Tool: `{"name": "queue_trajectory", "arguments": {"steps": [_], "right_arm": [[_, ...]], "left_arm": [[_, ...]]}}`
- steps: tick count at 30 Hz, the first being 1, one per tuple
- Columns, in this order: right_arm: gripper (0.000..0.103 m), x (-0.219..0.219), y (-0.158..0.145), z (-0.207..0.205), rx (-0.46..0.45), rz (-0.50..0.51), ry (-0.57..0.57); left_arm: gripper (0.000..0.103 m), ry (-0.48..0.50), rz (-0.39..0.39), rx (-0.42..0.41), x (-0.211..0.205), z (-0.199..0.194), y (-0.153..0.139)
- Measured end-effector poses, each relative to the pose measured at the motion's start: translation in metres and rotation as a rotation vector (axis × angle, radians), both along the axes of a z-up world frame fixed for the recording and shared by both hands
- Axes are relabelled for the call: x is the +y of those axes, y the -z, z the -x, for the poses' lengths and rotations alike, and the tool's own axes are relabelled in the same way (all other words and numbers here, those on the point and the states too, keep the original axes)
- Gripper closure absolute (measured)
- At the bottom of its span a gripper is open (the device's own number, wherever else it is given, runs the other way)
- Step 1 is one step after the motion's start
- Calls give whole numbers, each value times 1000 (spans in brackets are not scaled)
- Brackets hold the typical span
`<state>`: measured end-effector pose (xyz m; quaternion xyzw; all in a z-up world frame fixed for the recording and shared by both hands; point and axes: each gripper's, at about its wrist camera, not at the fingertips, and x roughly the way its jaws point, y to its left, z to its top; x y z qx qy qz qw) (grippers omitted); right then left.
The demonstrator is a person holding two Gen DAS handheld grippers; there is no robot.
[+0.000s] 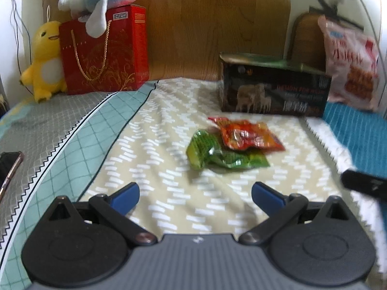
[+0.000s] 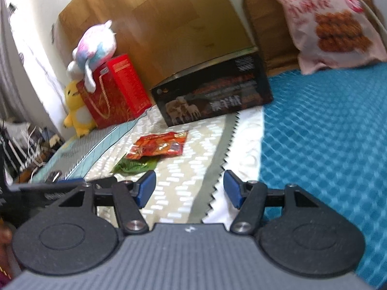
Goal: Organize snacks
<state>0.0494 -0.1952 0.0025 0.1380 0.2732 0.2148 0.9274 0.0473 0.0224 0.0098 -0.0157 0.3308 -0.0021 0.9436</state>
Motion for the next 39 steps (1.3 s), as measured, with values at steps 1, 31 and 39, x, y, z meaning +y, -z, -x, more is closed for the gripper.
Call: {"name": "queue_trajectory", "arguments": {"steps": [1, 31, 39], "right_arm": [[39, 3, -3, -6, 0, 15, -22], [47, 40, 3, -54, -54, 235, -267], [49, 52, 3, 4, -44, 262, -322]], "left_arm": [[1, 12, 11, -15, 4, 0, -4], [83, 379, 284, 162, -22, -102, -23], [82, 422, 335, 197, -7, -43, -18]]}}
